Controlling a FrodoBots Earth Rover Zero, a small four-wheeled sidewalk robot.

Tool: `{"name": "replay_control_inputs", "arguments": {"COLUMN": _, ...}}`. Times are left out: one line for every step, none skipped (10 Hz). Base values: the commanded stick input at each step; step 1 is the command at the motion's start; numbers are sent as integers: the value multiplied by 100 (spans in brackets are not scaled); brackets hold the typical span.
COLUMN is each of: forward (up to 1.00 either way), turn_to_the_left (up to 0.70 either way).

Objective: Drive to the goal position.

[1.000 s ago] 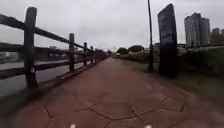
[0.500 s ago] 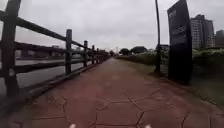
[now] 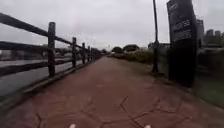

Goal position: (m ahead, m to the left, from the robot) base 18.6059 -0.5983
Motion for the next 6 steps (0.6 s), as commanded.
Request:
{"name": "replay_control_inputs", "arguments": {"forward": 100, "turn_to_the_left": 0}}
{"name": "replay_control_inputs", "arguments": {"forward": 100, "turn_to_the_left": 0}}
{"name": "replay_control_inputs", "arguments": {"forward": 100, "turn_to_the_left": 0}}
{"name": "replay_control_inputs", "arguments": {"forward": 100, "turn_to_the_left": 0}}
{"name": "replay_control_inputs", "arguments": {"forward": 100, "turn_to_the_left": 0}}
{"name": "replay_control_inputs", "arguments": {"forward": 100, "turn_to_the_left": 0}}
